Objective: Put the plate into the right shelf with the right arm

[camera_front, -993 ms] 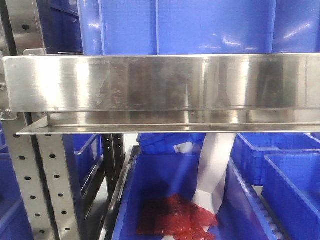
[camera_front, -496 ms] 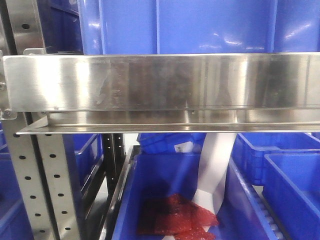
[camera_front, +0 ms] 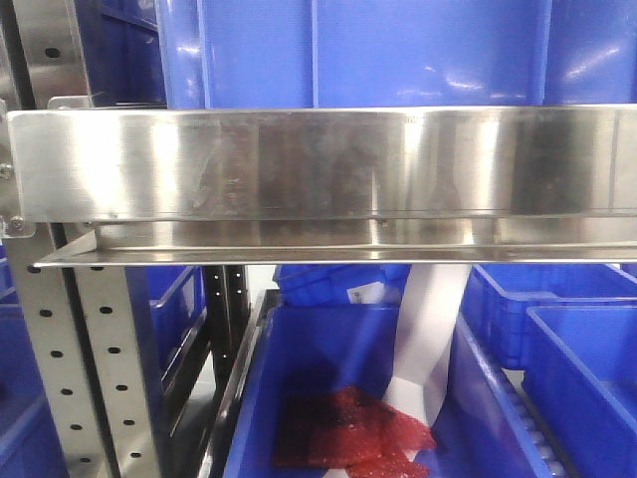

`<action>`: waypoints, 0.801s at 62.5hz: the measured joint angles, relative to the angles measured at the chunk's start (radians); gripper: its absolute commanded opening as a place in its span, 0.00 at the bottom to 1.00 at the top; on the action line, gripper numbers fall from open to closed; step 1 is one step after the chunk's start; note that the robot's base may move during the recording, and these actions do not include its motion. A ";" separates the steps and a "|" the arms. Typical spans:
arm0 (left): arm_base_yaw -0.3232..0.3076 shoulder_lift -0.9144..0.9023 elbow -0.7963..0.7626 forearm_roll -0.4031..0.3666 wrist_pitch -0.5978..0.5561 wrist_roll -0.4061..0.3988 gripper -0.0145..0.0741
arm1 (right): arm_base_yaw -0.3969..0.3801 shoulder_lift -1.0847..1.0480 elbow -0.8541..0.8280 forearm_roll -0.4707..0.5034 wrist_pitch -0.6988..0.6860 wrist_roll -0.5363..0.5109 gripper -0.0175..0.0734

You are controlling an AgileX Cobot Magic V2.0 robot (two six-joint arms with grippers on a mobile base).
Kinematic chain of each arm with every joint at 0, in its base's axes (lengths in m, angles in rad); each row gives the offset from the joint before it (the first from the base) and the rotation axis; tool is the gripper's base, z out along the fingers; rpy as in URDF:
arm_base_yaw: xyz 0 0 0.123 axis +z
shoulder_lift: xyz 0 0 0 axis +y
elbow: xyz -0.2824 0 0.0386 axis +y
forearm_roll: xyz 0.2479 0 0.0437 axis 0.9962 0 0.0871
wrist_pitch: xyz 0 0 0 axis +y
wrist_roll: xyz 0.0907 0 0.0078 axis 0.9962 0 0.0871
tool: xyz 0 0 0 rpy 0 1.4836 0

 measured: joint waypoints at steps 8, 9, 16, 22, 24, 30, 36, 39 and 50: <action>0.000 0.000 0.000 0.000 0.000 0.000 0.02 | -0.071 -0.037 0.007 0.023 0.009 0.000 0.25; 0.000 0.000 0.000 0.000 0.000 0.000 0.02 | -0.082 -0.045 0.010 0.026 0.011 0.000 0.25; 0.000 0.000 0.000 0.000 0.000 0.000 0.02 | -0.134 -0.101 0.047 0.040 0.037 0.000 0.25; 0.000 0.000 0.000 0.000 0.000 0.000 0.02 | -0.159 -0.160 0.100 0.040 0.098 0.002 0.25; 0.000 0.000 0.000 0.000 0.000 0.000 0.02 | -0.166 -0.183 0.126 0.040 0.116 0.003 0.25; 0.000 0.000 0.000 0.000 0.000 0.000 0.02 | -0.170 -0.262 0.230 0.042 0.135 0.004 0.25; 0.000 0.000 0.000 0.000 0.000 0.000 0.02 | -0.170 -0.351 0.354 0.042 0.099 0.004 0.25; 0.000 0.000 0.000 0.000 0.000 0.000 0.02 | -0.170 -0.393 0.413 0.042 0.070 0.004 0.25; 0.000 0.000 0.000 0.000 0.000 0.000 0.02 | -0.170 -0.621 0.680 0.042 -0.008 0.004 0.25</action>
